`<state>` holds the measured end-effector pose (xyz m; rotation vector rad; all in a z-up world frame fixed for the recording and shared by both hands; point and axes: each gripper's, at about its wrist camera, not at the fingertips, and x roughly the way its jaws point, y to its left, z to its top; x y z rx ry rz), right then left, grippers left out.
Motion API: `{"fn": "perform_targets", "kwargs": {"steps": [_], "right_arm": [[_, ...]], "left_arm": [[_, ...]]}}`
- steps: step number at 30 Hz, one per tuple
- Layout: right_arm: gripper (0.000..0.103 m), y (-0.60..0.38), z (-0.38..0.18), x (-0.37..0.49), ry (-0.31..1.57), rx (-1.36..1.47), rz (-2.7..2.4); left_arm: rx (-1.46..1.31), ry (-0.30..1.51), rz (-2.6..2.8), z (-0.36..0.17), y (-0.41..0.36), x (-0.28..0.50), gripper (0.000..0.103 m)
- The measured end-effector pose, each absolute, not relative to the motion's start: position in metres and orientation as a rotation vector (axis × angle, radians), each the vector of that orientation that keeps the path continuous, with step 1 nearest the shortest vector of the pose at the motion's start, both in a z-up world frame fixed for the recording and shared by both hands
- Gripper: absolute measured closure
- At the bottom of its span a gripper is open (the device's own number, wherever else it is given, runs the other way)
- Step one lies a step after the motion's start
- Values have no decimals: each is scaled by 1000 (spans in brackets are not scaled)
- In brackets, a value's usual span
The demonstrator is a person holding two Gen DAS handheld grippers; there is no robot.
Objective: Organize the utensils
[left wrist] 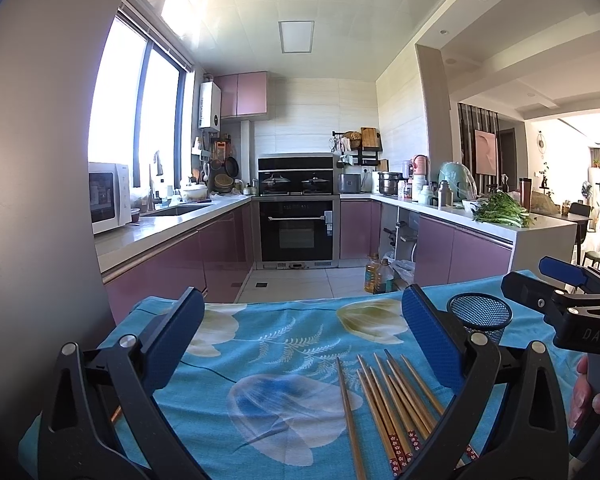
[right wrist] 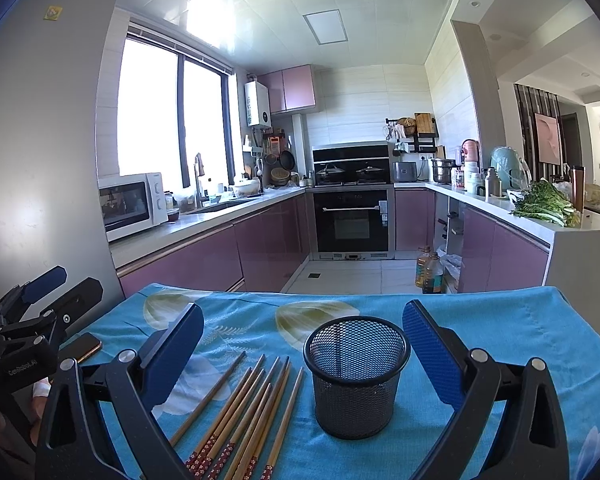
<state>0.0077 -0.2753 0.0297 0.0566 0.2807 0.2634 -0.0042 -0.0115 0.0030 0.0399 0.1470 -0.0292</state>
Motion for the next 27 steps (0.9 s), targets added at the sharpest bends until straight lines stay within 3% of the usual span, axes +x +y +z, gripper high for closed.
{"fn": "perform_targets", "kwargs": {"steps": [7,14,16,22,27], "right_arm": [[7,-273,28,7,330,43,322],[9,-256,-5,8,516,-53,409],[19,-253,-18,13,582,-68,413],[52,-257,-58,38,791,-16,389],[62,-250,-67,53,855,-25,375]], "left_arm": [[64,206,-57,-6,-14,7,6],[123,362,-107,-25,-15,29,6],[148,423,-121,-34,-18,37,6],[172,572,-190,-64,-22,60,23],[181,673,-232,-87,-27,79,35]]}}
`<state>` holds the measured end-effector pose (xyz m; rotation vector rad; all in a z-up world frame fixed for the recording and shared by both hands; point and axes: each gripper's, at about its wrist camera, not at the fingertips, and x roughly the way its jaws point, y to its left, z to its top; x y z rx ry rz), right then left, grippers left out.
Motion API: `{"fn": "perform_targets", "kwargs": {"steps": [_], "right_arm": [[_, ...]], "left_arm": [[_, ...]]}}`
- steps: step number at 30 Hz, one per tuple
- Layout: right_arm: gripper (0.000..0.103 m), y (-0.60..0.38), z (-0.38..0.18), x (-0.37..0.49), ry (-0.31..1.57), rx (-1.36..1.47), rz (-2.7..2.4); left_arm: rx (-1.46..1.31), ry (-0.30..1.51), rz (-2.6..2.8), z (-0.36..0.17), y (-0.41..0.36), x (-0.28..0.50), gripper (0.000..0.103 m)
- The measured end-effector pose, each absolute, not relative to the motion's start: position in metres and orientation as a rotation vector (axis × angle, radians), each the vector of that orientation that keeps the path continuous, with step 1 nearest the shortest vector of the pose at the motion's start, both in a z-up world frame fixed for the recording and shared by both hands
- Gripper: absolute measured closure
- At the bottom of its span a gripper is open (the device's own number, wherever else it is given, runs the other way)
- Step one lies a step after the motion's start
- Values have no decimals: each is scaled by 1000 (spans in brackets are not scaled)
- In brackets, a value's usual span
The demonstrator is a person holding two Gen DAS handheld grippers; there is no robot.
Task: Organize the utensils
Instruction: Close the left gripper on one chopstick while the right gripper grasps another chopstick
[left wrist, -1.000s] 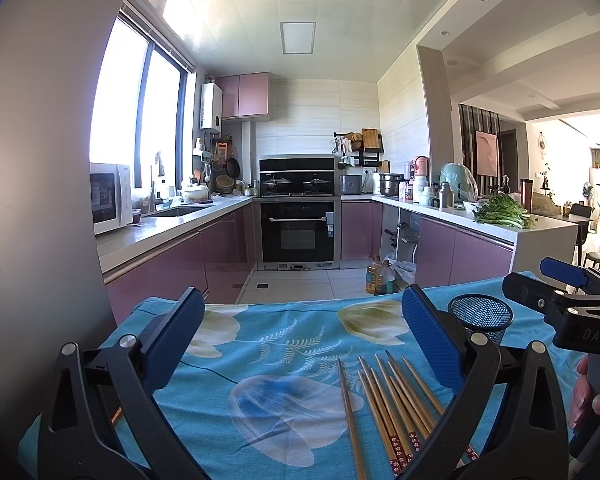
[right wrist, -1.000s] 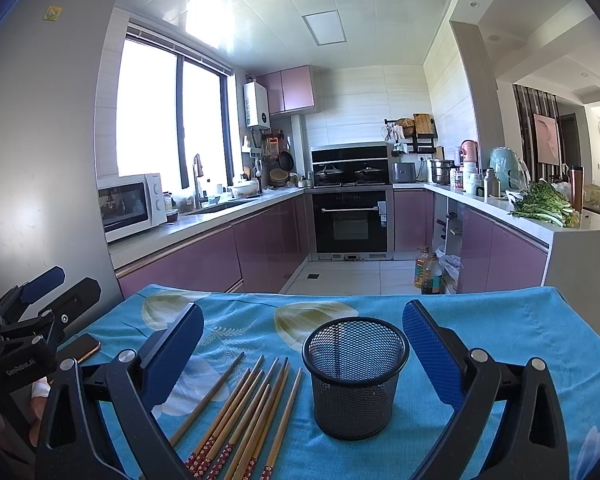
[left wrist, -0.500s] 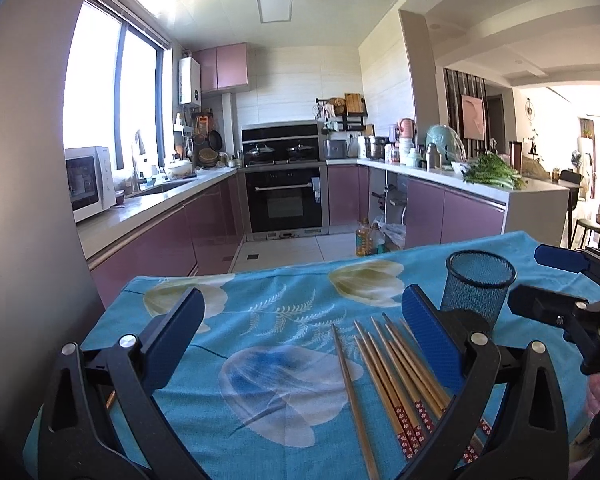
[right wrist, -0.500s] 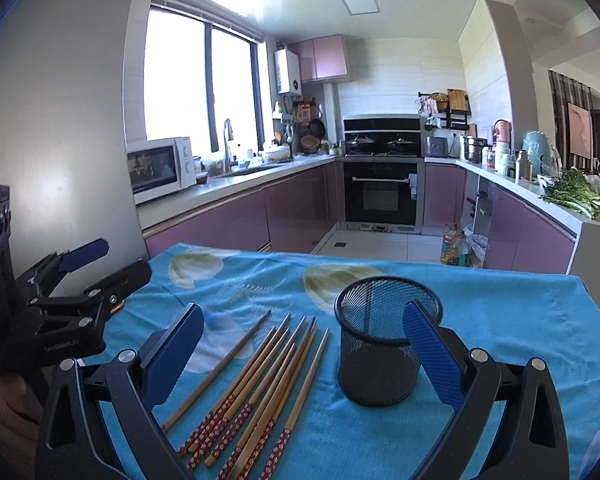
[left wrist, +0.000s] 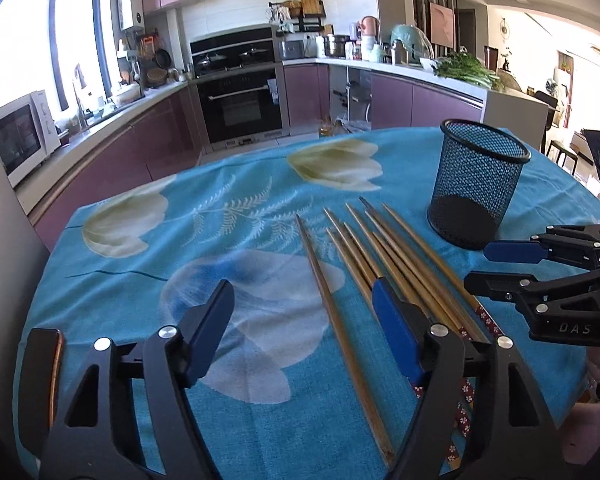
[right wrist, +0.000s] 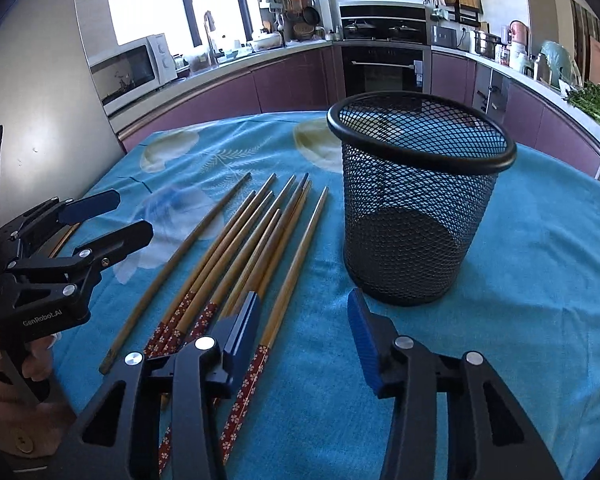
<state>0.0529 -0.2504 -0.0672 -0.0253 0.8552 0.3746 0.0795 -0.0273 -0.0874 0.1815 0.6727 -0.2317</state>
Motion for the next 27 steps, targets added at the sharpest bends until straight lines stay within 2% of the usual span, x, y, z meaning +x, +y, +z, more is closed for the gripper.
{"fn": "perform_targets", "kwargs": {"steps": [6,13,15,17,19,20,27], "right_arm": [[73,-242,-70,61,901,-60,376],[74,-233,-72,76,904,-87,357],[75,-231,-72,79,904,-85,352],[80,-233,-72,81,902,-71,354],[91,-234,-72,83,909,-52,367],[93,-236,-72,83,913,-33,373],[97,-242,-72,82,912,18,382]], "left_arm": [[197,752,-272,-107,-38,101,49],[165,867,-304,-122,-43,125,68],[145,880,-312,-122,-43,130,70],[145,885,-316,-123,-45,134,83],[135,888,-320,-124,-46,135,88],[127,889,-321,-124,-47,137,91],[78,889,-315,-120,-42,129,95]]}}
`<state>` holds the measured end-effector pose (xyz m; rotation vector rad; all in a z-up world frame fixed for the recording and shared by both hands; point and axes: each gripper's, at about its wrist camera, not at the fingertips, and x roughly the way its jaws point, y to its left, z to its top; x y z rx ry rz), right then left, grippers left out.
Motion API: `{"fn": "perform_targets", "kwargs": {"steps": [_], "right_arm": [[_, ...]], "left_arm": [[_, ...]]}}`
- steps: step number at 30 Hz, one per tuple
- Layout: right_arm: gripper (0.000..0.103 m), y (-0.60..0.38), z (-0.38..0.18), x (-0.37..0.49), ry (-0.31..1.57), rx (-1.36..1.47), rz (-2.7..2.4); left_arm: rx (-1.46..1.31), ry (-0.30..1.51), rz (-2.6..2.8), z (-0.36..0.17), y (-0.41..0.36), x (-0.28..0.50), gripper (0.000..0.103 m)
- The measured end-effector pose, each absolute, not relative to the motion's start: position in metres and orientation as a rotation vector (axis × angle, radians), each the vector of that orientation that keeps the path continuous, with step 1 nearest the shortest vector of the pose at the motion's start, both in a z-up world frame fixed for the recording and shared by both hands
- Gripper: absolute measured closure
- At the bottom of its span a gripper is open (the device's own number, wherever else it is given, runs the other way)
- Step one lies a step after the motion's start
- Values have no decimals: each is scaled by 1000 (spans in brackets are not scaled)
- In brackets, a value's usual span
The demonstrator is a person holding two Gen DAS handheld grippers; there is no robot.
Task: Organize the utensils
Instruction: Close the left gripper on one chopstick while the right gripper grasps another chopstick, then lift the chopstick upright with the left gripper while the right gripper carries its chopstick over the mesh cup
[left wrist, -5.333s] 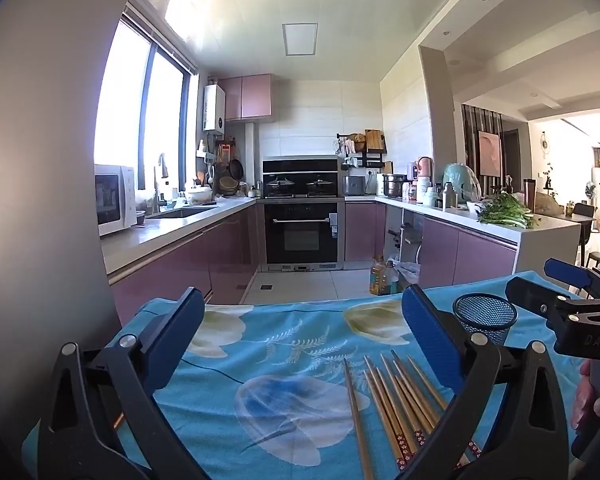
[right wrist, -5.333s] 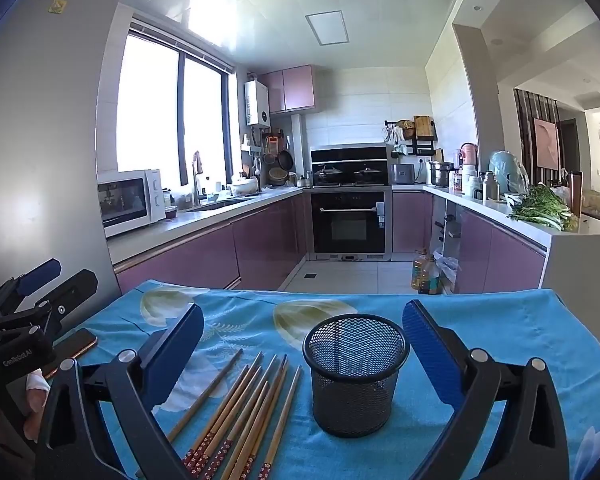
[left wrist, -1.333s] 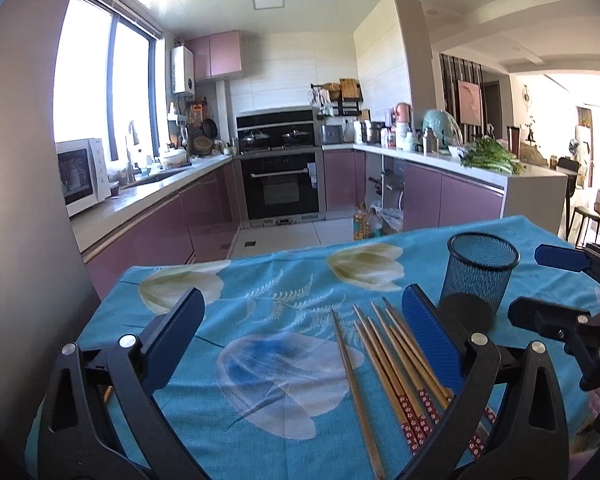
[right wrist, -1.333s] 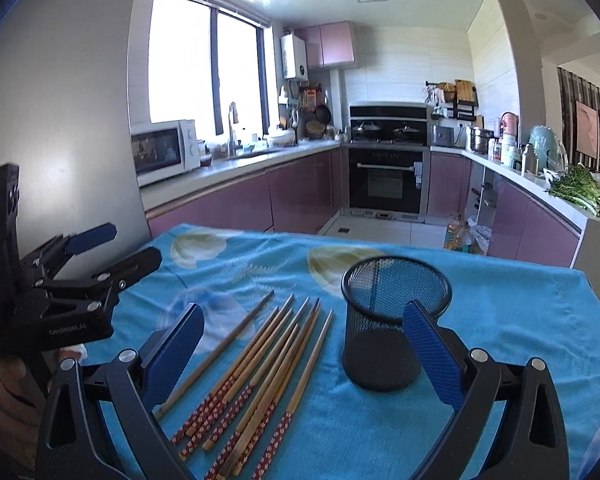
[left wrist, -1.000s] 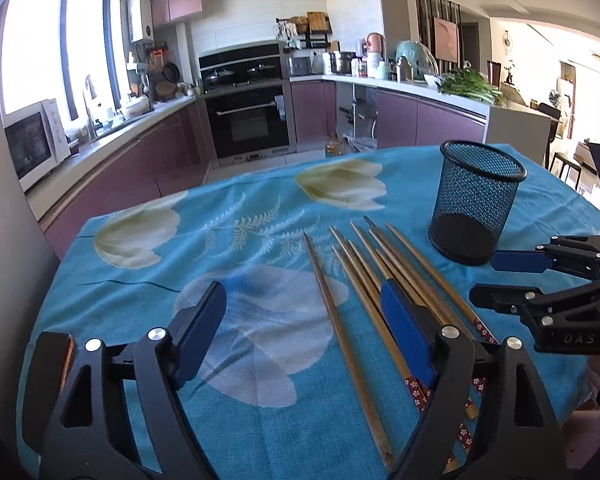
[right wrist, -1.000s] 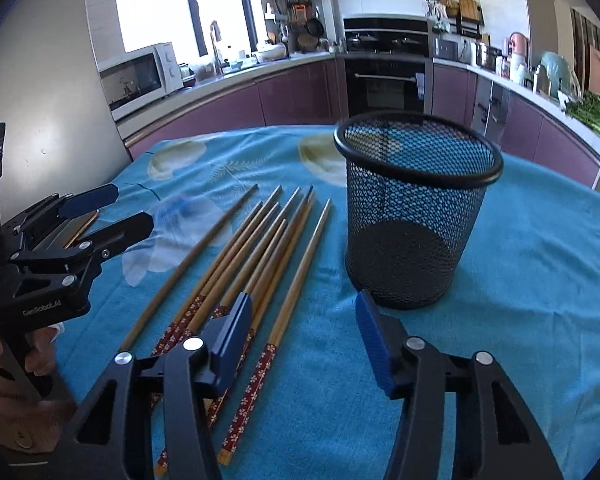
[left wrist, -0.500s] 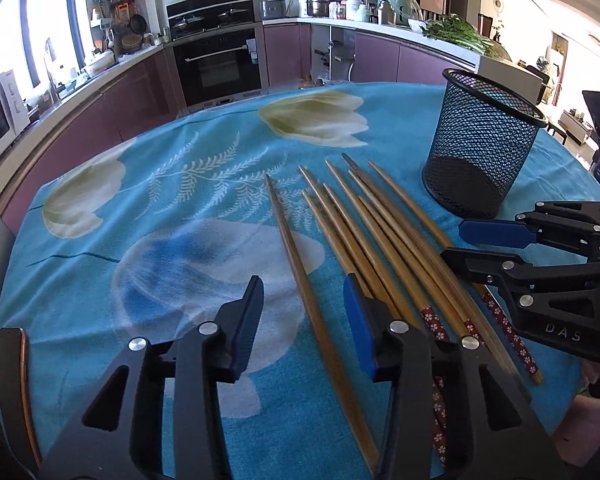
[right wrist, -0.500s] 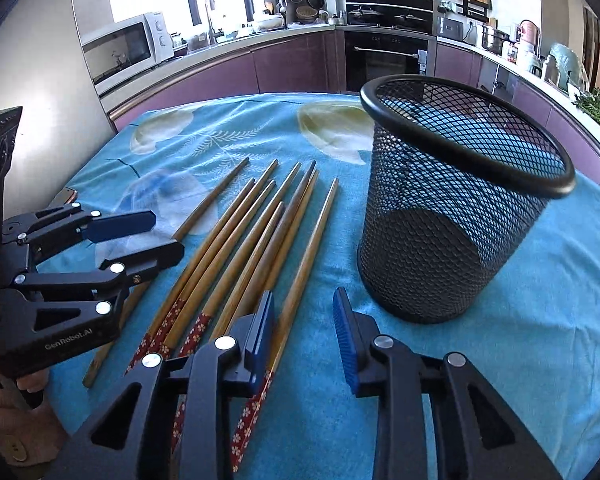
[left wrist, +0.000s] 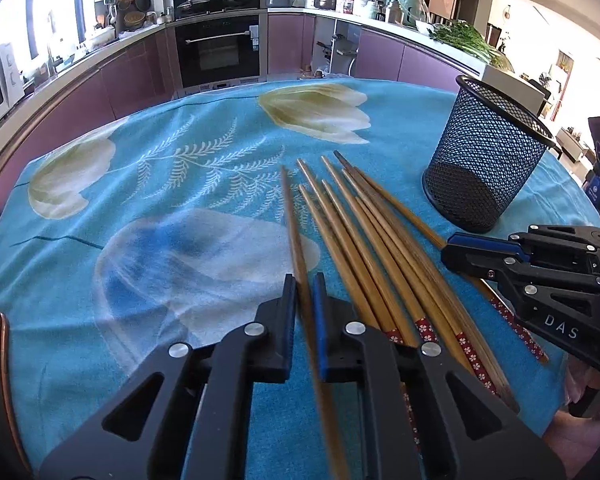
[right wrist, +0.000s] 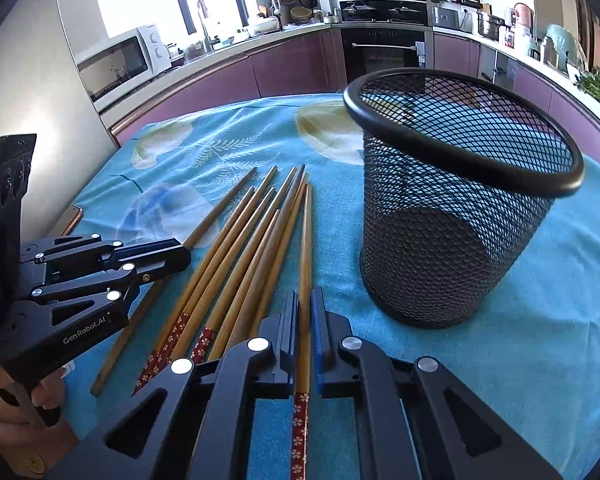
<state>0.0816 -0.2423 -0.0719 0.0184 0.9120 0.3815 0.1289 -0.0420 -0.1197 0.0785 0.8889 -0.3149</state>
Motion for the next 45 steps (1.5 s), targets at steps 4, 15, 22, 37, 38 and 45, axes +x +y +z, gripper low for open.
{"fn": "perform_targets", "kwargs": {"steps": [4,15,22,37,38,45], "right_arm": [[97,-246,-65,76,892,38,408],[97,-258,-33,56,786,116,508],[97,-271,-7,42,691,154,536],[97,-295,53,43,503,161,550],[97,-297,58,45,492,155,541],[97,-320,85,54,423,140,499]], "left_arm": [[63,879,-315,-115,-38,126,95],[2,793,-412,-74,-23,101,95],[-48,716,-506,-36,-15,82,95],[-121,555,-619,33,-21,70,95],[-119,547,-620,38,-26,73,95],[-125,475,-683,69,-59,98,95]]}}
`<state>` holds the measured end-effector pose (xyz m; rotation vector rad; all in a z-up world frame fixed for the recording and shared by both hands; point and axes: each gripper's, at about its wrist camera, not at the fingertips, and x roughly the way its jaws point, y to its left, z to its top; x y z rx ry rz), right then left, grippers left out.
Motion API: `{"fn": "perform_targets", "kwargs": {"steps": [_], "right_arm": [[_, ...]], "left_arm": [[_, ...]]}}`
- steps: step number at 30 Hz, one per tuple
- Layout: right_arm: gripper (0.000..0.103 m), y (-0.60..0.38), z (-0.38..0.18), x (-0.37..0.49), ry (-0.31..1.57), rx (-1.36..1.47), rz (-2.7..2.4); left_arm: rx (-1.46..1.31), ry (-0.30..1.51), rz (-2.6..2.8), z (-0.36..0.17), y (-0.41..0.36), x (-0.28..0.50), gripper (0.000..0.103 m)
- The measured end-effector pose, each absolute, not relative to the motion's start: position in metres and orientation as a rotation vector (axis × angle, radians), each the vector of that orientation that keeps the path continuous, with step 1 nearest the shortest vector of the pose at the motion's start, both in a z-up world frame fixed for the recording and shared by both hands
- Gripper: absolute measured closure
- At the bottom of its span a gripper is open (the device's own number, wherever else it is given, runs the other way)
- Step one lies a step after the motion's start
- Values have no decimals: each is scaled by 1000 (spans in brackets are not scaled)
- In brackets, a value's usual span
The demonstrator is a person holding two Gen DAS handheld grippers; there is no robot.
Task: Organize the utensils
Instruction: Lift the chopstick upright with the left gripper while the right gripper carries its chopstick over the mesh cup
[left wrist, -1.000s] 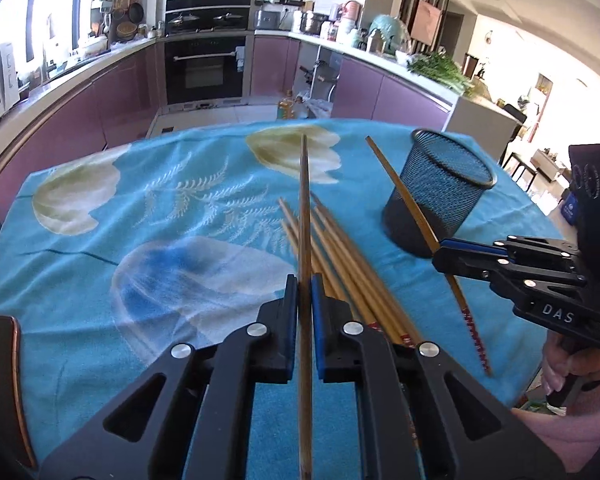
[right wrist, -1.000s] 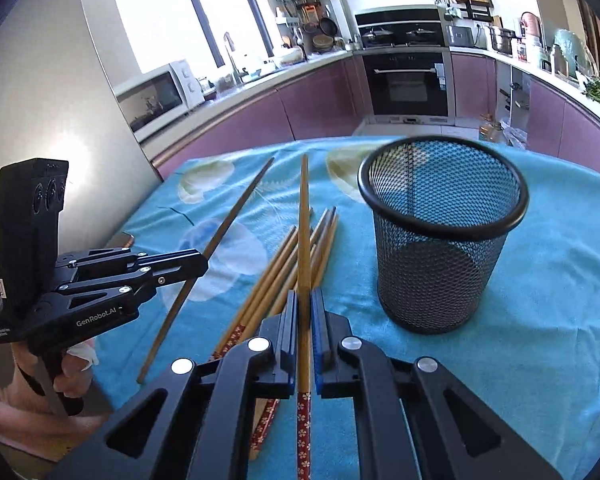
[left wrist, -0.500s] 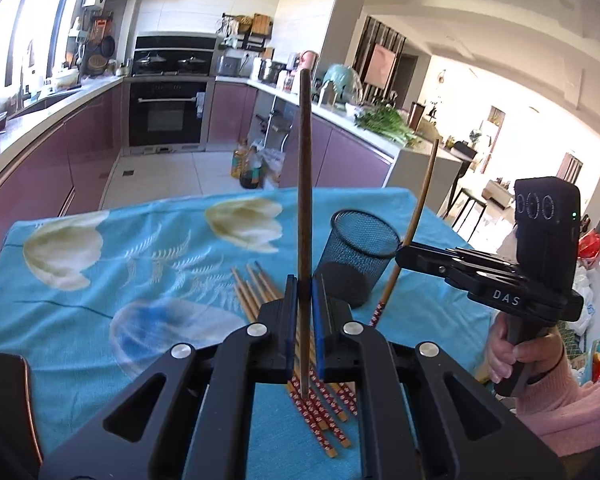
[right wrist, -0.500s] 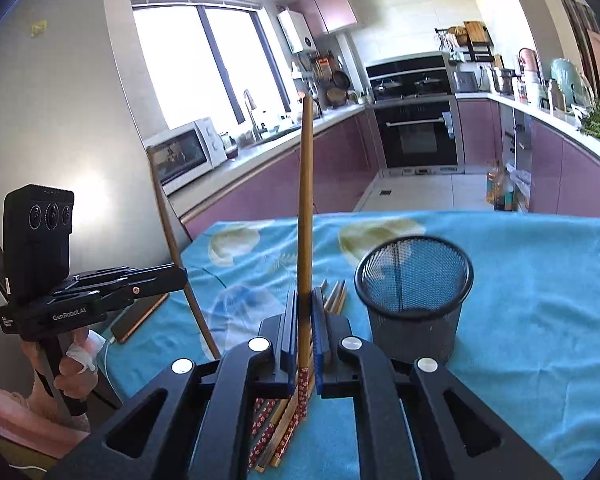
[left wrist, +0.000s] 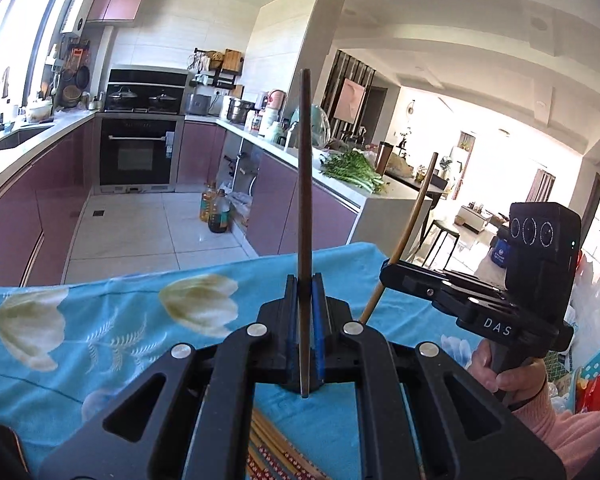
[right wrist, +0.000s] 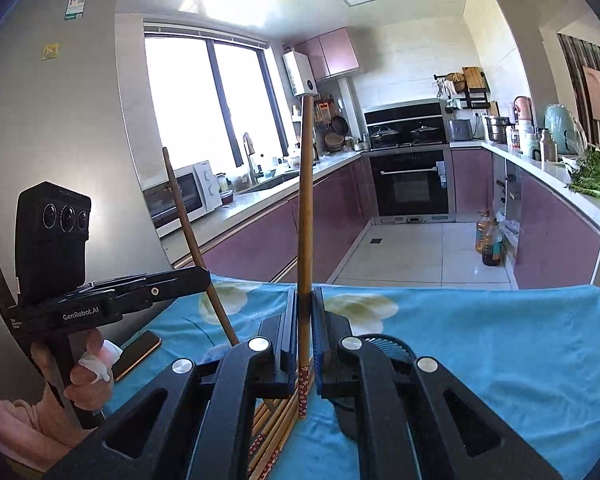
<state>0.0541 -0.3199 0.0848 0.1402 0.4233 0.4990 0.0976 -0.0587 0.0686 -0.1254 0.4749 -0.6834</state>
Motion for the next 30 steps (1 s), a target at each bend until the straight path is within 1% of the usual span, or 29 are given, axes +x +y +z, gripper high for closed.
{"fn": "perform_targets", "kwargs": {"steps": [4,8,14,21,25,30], "right_arm": [[97,-329,93,62,392,132,462],[97,-331,89,73,401,107,431],[97,-325,64,95,489,69,422],[97,-314,32,112,633,37,428],[97,-307,19,123,705,25,428],[97,-305,13,130,725,33,414]], "left_arm": [[-120,426,-706,85,-81,108,95],[-104,423,-700,87,-102,120,95],[-60,526,-682,54,-127,138,95],[-26,628,-681,9,-135,152,95],[-11,655,-676,-7,-138,161,95],[-12,668,-657,-13,-138,170,95]]}}
